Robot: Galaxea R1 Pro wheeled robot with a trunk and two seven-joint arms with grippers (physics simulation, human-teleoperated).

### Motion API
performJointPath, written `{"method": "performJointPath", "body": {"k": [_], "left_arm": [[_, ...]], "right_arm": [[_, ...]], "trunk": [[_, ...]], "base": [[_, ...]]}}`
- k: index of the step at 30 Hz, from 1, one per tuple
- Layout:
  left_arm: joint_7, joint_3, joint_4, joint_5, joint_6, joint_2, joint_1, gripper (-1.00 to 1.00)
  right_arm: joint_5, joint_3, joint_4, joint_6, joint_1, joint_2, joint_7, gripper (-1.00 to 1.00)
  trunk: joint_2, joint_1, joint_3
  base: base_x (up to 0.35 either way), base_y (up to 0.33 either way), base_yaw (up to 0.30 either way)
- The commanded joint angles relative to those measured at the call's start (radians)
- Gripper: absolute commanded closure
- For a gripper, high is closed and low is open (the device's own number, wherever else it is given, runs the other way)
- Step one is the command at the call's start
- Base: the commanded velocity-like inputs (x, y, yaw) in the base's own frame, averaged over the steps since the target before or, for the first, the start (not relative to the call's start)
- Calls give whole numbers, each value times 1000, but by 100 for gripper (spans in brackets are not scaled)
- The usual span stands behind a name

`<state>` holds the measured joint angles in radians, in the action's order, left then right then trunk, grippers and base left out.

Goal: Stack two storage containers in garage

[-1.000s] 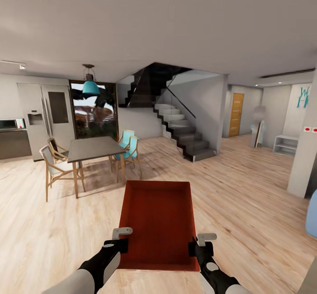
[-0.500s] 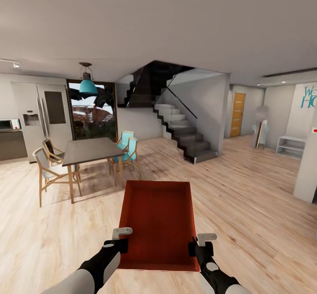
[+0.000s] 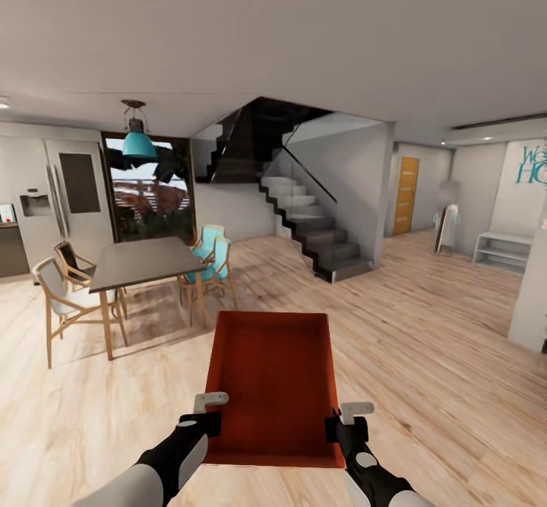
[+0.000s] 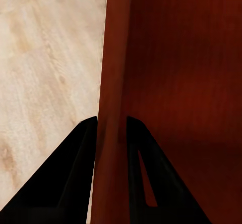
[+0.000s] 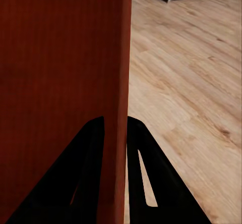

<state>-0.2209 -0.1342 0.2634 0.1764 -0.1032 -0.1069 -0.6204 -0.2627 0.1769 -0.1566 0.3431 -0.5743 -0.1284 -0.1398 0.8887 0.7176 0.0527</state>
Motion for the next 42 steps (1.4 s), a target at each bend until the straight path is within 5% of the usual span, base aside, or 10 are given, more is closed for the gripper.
{"method": "performJointPath", "body": {"k": [1,16,42], "left_arm": [[-16,16,6,-18,-7,6,-1,100],[-16,15,7,-18,-7,6,-1,100],[-16,16,6,-18,-7,6,0,100]], "right_arm": [[-12,32,2,2,-1,0,-1,100],[-11,32,2,3,-1,0,-1,100],[-10,33,1,4,-1,1,-1,100]], "trunk": [[1,1,3],[1,1,11],[1,1,11]], "base": [[321,0,-131],[321,0,-85],[321,0,-279]]}}
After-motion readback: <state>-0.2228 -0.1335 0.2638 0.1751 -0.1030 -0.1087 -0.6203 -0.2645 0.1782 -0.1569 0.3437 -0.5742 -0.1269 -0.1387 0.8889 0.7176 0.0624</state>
